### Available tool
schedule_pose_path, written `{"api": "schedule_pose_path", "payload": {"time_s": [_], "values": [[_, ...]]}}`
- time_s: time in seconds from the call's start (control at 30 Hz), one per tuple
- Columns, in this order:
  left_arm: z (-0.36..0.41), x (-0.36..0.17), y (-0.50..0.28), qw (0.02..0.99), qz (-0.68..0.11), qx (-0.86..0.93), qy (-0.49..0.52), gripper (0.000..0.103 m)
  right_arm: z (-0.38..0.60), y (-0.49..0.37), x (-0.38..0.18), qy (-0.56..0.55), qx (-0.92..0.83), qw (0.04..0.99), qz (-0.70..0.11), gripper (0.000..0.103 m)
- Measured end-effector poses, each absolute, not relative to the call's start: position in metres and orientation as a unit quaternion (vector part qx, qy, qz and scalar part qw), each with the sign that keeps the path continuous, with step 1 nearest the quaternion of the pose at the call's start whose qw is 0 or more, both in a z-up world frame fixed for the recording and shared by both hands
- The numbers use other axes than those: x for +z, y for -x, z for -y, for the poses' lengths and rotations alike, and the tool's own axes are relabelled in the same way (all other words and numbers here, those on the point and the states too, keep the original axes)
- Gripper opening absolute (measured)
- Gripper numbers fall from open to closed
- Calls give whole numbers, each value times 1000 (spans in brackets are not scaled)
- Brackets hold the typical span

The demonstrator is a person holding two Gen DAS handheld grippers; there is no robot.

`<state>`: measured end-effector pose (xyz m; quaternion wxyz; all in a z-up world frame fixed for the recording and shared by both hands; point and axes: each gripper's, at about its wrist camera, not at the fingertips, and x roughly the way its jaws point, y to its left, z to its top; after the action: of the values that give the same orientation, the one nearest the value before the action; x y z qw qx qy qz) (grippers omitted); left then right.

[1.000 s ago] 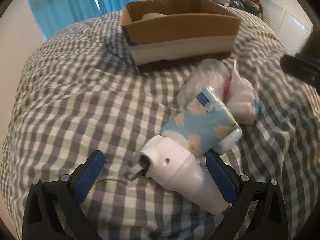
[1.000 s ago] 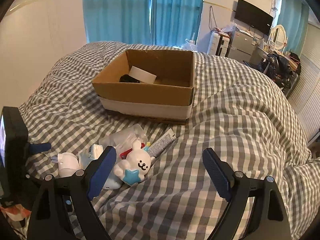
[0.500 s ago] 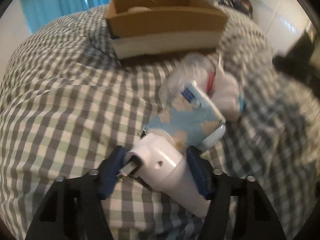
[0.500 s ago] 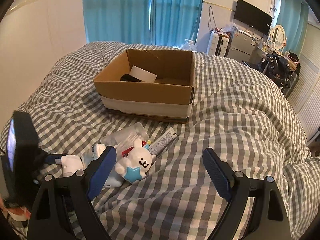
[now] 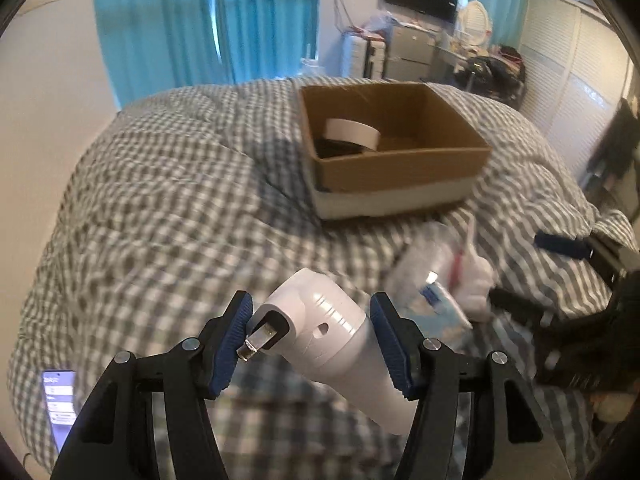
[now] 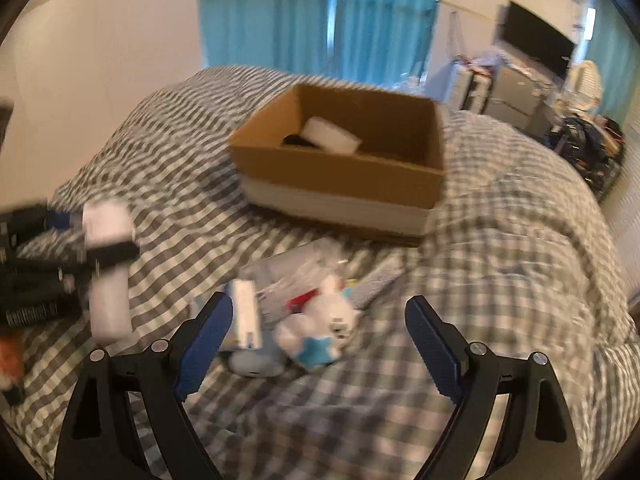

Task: Organize objects
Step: 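Grasp the white hair dryer with the left tool while the right tool grasps the tissue pack, then carry the white hair dryer and tissue pack over the box with both tools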

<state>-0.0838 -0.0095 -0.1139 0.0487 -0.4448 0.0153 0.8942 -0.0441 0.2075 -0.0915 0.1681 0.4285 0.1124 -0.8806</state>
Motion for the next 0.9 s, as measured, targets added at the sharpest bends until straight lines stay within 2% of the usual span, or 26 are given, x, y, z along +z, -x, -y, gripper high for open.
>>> {"api": "schedule_pose_path", "payload": {"time_s": [0.23,0.33,0.4,0.47,0.5,0.57,0.77,0.9], "values": [[18,-127,87,32,-21,893,449,62,-163,59,-126,-476,-836,224,-158,86],[23,-131,85,27,-21,892,450,62,-152,64,-139,-493,-820,236,-169,74],[26,-132,84,23,-20,893,450,62,-146,64,-149,-503,-811,243,-175,59],[30,-133,85,23,-15,893,450,62,-143,61,-153,-505,-807,240,-188,56],[31,-133,85,23,-13,893,450,62,-142,58,-152,-504,-808,238,-193,49],[32,-133,84,22,-12,892,451,62,-140,54,-150,-502,-808,243,-191,41],[34,-132,80,22,-8,895,446,62,-137,43,-141,-490,-815,247,-185,26],[33,-129,77,23,-8,895,445,62,-138,38,-130,-473,-829,243,-173,22]]}}
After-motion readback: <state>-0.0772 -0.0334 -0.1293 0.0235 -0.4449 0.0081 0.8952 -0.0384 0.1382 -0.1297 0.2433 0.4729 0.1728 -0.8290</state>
